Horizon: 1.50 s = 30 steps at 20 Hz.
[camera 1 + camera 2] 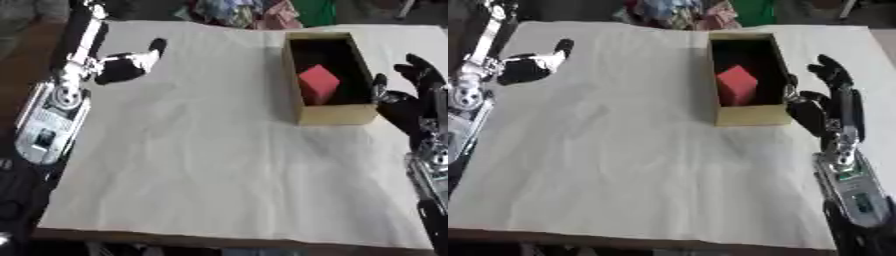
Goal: Pick up objects on the table and place them in the box.
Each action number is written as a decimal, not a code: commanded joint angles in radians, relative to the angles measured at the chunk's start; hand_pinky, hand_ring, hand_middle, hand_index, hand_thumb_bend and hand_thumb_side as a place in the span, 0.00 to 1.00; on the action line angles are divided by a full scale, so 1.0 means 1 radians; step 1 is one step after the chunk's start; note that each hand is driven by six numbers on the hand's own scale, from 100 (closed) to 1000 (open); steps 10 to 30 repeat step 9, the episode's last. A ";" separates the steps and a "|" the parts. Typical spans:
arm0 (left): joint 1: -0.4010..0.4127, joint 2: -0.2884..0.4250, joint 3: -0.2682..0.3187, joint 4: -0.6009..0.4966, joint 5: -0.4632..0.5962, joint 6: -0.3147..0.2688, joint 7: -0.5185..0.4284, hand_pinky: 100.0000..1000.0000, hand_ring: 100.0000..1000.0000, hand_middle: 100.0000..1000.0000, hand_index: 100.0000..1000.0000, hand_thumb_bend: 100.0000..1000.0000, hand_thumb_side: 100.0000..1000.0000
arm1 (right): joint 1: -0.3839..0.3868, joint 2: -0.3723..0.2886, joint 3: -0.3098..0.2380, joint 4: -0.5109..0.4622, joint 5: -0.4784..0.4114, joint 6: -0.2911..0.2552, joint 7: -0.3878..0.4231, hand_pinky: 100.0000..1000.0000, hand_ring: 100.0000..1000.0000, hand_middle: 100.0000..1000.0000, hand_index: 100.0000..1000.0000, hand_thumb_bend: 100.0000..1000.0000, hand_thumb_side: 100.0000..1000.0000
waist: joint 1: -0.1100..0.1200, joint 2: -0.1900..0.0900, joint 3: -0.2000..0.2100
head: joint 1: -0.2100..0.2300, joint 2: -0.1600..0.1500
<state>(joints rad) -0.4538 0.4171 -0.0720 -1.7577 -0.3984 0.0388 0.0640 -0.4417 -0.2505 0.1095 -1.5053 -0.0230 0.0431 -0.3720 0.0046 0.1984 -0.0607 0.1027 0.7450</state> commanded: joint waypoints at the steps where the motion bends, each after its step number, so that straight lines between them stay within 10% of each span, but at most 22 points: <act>1: 0.011 0.005 0.027 -0.046 0.063 0.005 0.010 0.72 0.71 0.70 0.87 0.29 0.00 | -0.010 -0.018 -0.011 -0.027 0.007 -0.002 -0.006 0.65 0.94 0.73 0.89 0.10 0.00 | 0.000 -0.014 0.000 | -0.007 0.002; 9: 0.060 0.002 0.054 -0.045 0.218 -0.021 0.022 0.71 0.70 0.68 0.86 0.26 0.00 | -0.009 -0.016 -0.013 -0.028 0.007 -0.003 -0.009 0.65 0.94 0.73 0.89 0.11 0.00 | 0.000 -0.012 -0.001 | -0.024 0.003; 30: 0.060 0.002 0.054 -0.045 0.218 -0.021 0.022 0.71 0.70 0.68 0.86 0.26 0.00 | -0.009 -0.016 -0.013 -0.028 0.007 -0.003 -0.009 0.65 0.94 0.73 0.89 0.11 0.00 | 0.000 -0.012 -0.001 | -0.024 0.003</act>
